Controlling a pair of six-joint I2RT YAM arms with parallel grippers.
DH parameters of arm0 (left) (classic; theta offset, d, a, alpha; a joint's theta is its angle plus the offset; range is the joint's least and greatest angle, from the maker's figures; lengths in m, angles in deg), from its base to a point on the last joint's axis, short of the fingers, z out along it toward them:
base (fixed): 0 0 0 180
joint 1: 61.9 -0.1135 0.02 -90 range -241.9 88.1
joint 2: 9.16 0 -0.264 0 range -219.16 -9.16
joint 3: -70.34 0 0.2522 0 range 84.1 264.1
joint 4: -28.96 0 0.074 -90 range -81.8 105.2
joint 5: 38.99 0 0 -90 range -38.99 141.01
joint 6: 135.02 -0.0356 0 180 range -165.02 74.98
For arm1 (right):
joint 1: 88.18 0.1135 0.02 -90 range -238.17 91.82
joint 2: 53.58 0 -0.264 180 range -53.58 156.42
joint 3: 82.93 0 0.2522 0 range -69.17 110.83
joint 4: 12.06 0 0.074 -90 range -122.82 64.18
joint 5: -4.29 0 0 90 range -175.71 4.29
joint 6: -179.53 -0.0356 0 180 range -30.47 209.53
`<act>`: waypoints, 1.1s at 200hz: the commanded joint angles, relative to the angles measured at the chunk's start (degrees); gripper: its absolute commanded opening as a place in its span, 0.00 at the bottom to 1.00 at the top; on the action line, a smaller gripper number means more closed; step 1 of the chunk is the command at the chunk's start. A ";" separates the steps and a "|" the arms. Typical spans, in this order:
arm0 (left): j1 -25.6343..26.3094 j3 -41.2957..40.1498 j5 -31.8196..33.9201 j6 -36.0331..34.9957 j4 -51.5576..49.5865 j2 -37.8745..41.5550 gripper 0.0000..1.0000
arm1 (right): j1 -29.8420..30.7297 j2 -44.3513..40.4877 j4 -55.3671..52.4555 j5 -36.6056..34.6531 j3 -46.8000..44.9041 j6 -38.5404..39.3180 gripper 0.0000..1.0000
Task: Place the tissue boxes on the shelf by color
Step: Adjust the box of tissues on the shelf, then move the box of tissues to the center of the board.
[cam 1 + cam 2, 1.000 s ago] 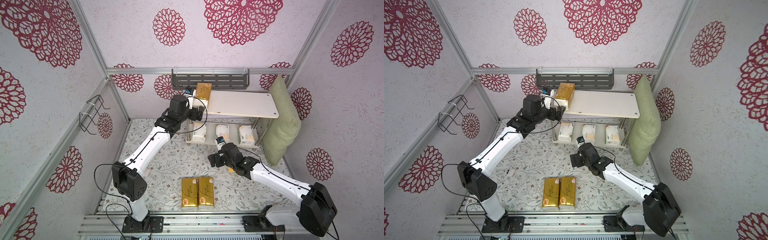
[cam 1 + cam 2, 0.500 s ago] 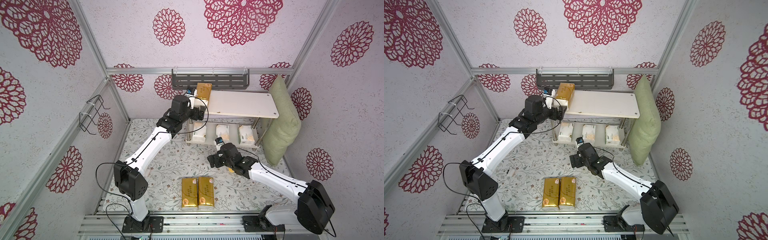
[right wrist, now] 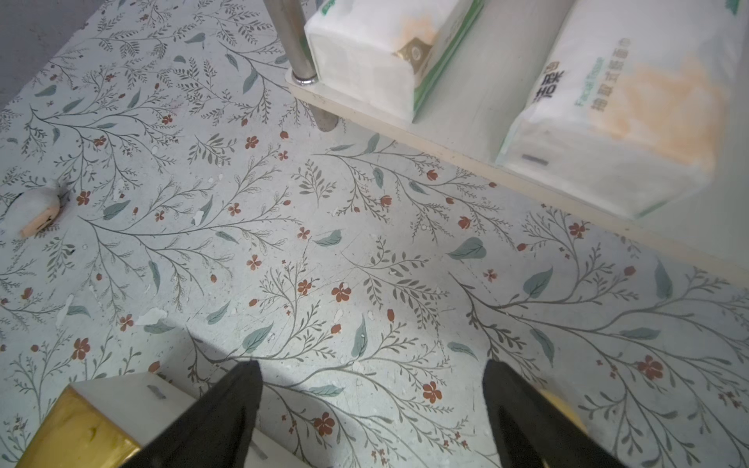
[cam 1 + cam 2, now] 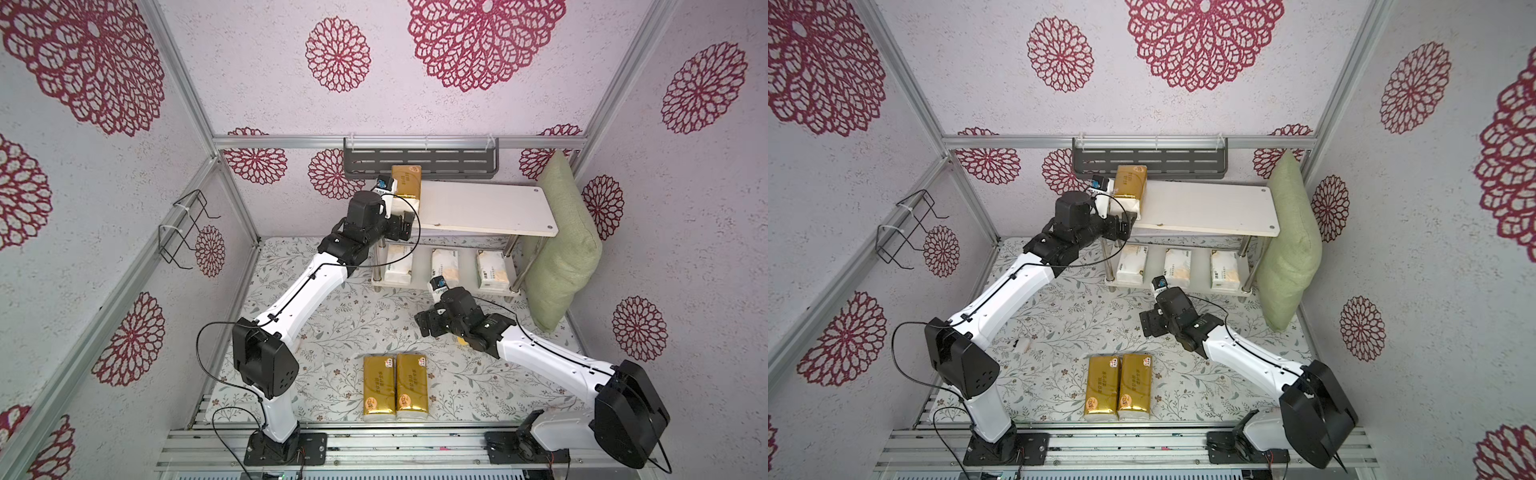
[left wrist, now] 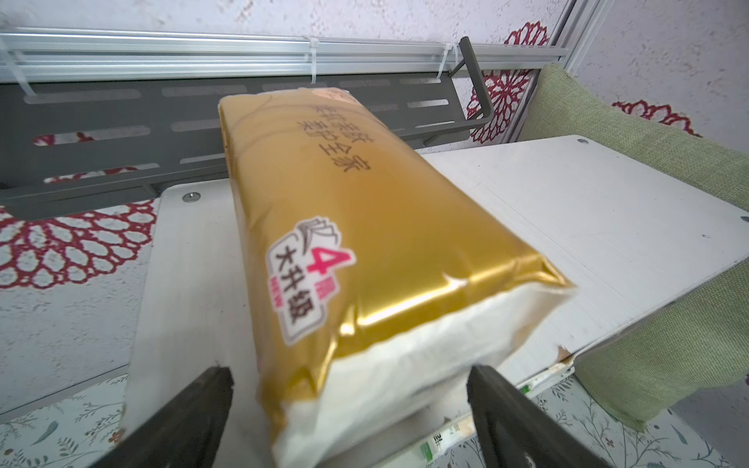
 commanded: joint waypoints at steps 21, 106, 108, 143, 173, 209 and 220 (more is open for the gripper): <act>0.46 -2.92 0.17 0.15 1.77 5.23 0.97 | -0.51 -0.39 1.77 0.57 -0.04 -0.65 0.92; 0.46 -13.61 4.17 4.64 2.10 19.98 0.97 | -1.08 -0.44 0.78 0.04 0.13 -1.40 0.93; 0.46 -13.72 4.62 5.05 1.49 20.35 0.97 | -1.18 -0.47 0.67 -0.05 0.15 -1.53 0.93; 0.52 -15.11 17.00 14.91 -13.90 25.33 0.97 | -4.37 0.08 -1.56 -1.74 -0.50 -3.91 0.95; 1.99 -23.80 22.04 22.10 -21.21 31.58 0.97 | -8.12 0.58 -2.04 -1.20 -1.70 -4.86 0.95; 4.41 -35.91 20.10 30.25 -26.96 38.18 0.97 | -10.13 0.61 -2.90 -0.66 -2.47 -4.04 0.95; 5.68 -39.32 18.84 32.47 -27.75 38.91 0.97 | -10.56 0.74 -2.85 -0.44 -2.73 -3.94 0.95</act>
